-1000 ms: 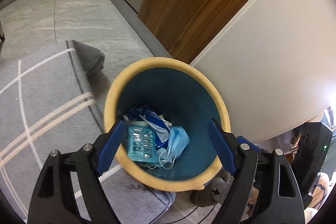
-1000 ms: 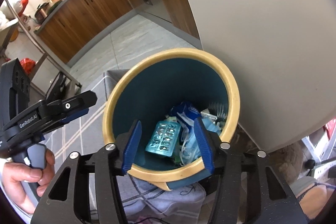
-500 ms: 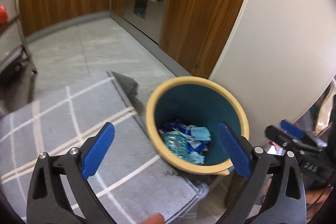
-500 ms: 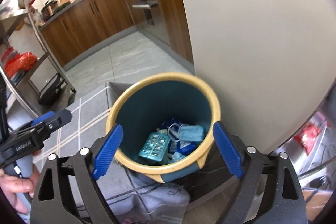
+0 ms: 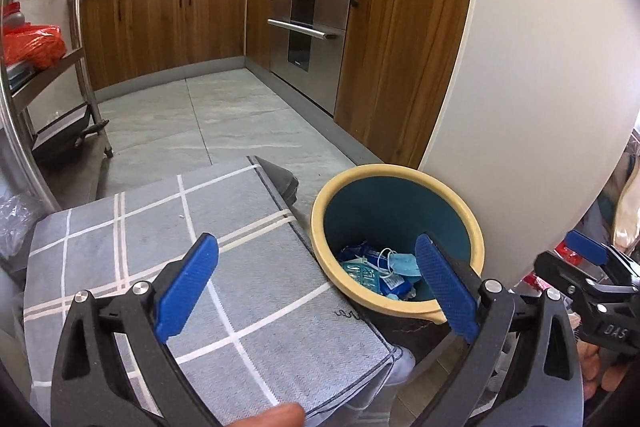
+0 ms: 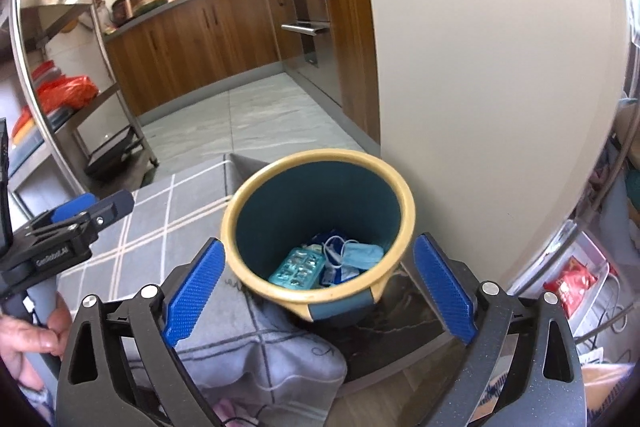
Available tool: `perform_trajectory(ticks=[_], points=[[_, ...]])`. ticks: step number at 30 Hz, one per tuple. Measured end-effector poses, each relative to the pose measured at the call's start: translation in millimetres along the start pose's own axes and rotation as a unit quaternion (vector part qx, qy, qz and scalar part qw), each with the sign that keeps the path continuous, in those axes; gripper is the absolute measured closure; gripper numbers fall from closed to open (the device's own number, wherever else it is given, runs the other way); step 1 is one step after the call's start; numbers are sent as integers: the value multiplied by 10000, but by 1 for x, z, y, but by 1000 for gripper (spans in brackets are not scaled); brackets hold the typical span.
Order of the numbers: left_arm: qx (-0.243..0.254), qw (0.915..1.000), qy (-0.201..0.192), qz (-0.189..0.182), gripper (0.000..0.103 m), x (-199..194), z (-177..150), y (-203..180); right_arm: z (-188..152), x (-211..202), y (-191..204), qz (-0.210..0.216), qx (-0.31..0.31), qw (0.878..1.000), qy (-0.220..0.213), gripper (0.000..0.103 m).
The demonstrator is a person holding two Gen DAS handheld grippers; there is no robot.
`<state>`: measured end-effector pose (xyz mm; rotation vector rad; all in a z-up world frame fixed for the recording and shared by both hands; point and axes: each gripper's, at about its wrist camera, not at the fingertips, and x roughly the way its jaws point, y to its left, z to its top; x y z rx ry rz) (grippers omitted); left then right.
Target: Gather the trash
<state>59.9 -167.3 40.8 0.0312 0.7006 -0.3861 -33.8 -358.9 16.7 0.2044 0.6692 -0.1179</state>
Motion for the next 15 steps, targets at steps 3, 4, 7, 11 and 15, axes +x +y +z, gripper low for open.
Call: perform_trajectory(ticks=[3,4,7,11,15], points=[[13,10000,-25,4,6,-7,-5,-1,-4,-9,-5,-4,47,10000,-2,7],[13,10000,-13,-1,6,-8,-6,-2,-5,-12,-6,-13,60,10000,-20,7],[53,10000,29,-40,6,-7,-9,-4,-6,-18,-10,-22,121,9999,-85,7],[105,9999,37,-78,6,-7,-10,-7,-6,-18,-14,-27,179,9998,-118,7],[99,9999,31,-104,6,-7,-11,-8,-7,-18,-15,-20,173,9998,-133,7]])
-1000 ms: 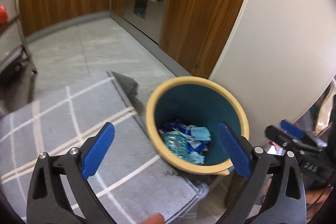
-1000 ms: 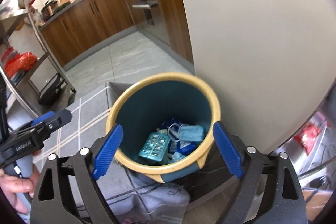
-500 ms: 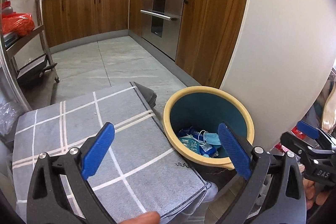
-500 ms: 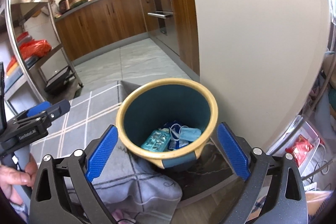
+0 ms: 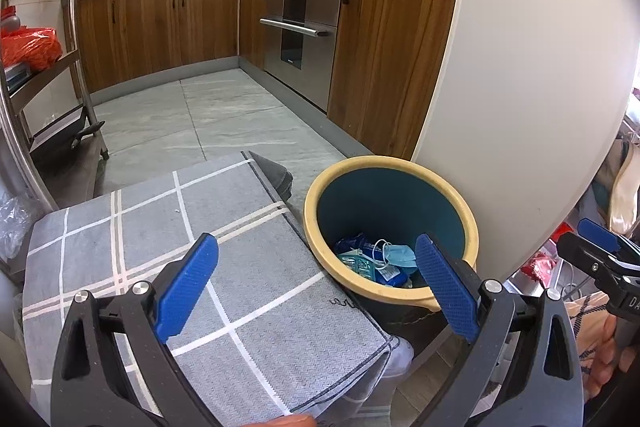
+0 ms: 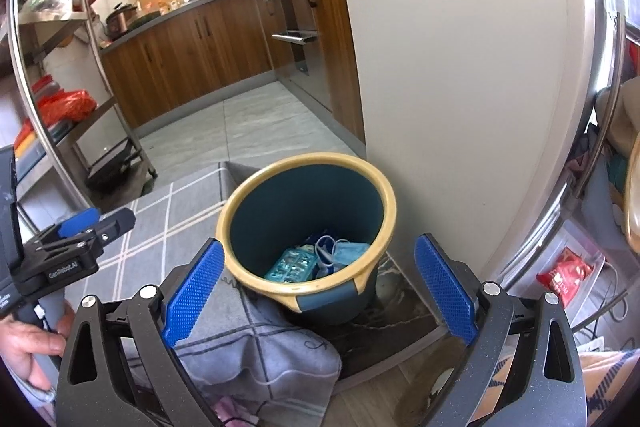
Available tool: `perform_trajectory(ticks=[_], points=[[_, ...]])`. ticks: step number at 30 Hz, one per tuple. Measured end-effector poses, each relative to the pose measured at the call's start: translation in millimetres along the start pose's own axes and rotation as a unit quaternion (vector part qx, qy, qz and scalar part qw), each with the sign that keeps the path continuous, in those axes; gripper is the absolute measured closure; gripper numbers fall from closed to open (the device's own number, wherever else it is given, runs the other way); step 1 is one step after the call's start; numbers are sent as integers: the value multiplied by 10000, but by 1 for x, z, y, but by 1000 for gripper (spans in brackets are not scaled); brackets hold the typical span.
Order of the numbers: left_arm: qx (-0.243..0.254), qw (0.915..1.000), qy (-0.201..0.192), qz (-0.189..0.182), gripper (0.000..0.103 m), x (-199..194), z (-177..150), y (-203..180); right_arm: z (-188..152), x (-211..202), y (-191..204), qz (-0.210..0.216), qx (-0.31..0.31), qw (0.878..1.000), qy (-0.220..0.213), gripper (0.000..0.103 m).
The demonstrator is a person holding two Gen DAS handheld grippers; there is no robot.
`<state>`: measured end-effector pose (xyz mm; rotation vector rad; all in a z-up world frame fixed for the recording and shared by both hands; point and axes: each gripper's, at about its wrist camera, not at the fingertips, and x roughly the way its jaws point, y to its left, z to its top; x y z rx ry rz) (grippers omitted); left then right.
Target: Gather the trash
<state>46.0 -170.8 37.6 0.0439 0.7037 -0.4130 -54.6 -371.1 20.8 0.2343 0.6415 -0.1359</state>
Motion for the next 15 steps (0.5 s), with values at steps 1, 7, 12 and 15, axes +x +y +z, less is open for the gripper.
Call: perform_trajectory(ticks=[1,7,12,15], points=[[6,10000,10,-14,6,1,0,-1,0,0,0,-5,2,10000,-6,7],[71,10000,25,-21,6,2,-1,-3,0,0,0,0,22,10000,-15,7],[56,10000,33,-34,6,3,-1,-3,1,-1,1,-25,8,10000,-7,7],[66,10000,40,-38,6,3,-2,-3,1,-1,2,-25,13,10000,-3,7]])
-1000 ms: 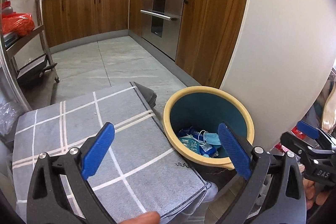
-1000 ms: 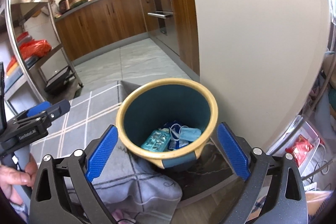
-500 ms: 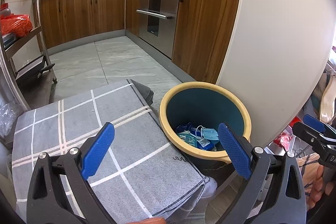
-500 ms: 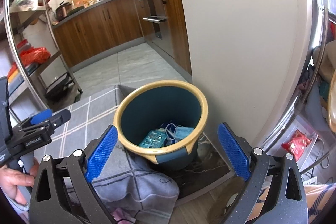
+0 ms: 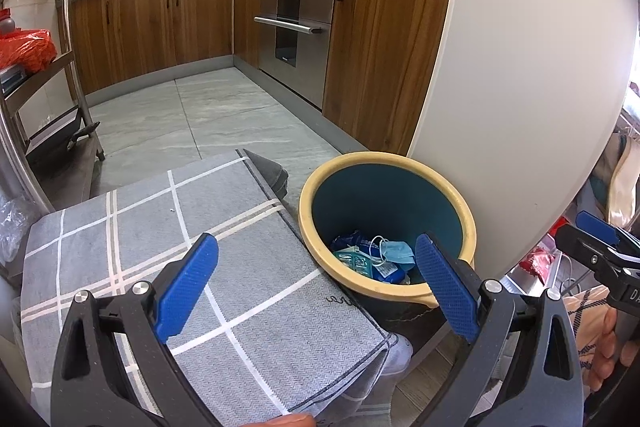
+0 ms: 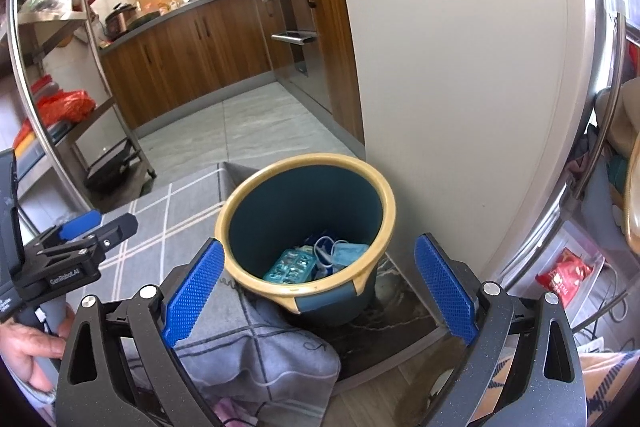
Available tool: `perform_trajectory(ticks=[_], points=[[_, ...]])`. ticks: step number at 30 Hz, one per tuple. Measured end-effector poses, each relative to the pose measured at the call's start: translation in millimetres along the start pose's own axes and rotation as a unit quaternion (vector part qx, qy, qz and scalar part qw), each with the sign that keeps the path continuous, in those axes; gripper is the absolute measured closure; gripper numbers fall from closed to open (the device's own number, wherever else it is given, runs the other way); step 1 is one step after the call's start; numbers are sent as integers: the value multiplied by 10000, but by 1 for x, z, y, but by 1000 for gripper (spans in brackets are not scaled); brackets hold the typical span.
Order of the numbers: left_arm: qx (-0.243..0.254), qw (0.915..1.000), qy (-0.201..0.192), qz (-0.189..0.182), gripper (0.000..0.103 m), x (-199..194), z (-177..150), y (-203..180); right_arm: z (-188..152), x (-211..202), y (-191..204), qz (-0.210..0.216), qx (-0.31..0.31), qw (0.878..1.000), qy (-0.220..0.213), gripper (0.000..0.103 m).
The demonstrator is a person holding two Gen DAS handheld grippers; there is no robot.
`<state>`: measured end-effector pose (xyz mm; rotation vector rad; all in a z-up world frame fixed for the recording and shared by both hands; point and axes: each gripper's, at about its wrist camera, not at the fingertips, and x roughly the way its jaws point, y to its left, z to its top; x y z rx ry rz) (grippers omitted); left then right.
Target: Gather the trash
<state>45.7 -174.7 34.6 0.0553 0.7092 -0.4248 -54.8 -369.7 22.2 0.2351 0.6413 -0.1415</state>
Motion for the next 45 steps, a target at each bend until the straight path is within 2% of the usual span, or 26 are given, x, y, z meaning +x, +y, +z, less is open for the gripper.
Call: perform_trajectory(ticks=[45], points=[[79,9997,59,-214,6,2,-3,-6,0,0,0,-21,6,10000,-1,7]])
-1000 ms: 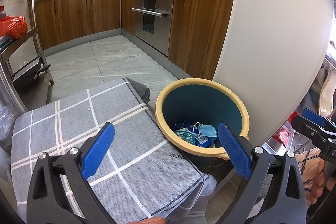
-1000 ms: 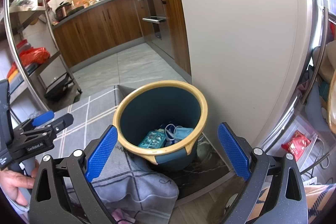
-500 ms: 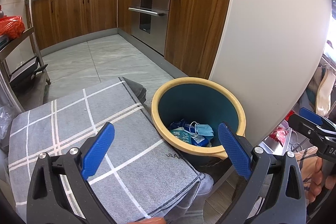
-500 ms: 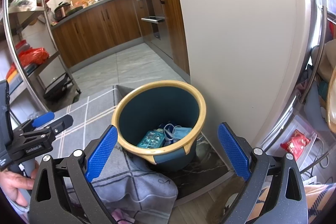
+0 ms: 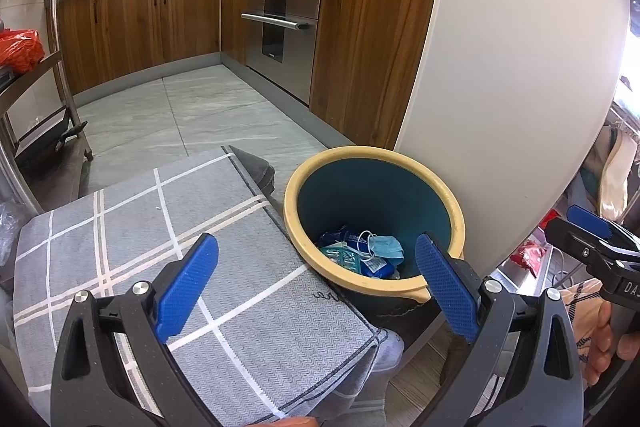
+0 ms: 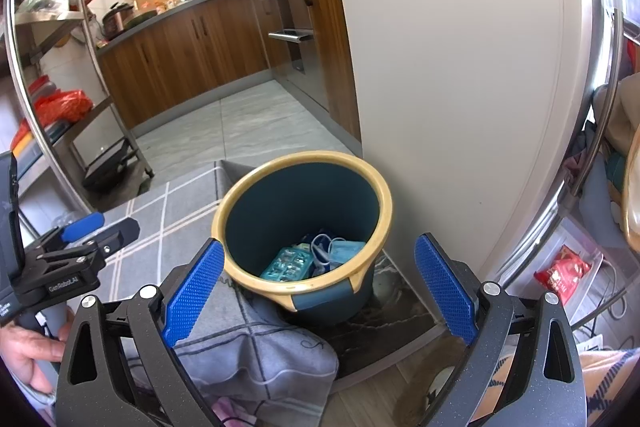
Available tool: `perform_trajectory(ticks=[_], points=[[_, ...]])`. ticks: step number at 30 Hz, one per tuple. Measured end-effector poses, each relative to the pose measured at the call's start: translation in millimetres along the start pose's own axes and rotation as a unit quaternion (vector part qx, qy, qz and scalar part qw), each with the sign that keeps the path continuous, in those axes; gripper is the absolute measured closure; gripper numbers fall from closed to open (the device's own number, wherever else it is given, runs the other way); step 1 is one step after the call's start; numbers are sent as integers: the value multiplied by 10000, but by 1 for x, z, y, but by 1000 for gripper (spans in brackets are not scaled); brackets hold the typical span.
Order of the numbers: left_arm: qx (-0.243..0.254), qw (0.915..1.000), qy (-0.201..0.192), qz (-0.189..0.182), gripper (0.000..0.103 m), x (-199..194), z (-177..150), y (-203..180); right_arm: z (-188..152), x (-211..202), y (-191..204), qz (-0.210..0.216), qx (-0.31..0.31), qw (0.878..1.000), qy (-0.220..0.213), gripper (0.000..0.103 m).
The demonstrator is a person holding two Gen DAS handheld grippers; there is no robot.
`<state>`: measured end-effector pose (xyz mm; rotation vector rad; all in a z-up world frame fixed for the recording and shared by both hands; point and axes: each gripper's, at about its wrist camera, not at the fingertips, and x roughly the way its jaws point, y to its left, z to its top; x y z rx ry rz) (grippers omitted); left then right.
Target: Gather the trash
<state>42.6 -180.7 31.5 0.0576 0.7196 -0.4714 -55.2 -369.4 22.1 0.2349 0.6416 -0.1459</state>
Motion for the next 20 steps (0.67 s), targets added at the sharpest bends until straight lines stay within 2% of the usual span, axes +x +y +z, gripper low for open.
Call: perform_trajectory(ticks=[9,20], points=[[34,9999,-47,-152,6,-1,0,0,1,0,-1,-1,8,10000,-2,7],[-8,9999,-9,-115,6,0,1,2,-3,2,-4,-22,29,10000,4,7]])
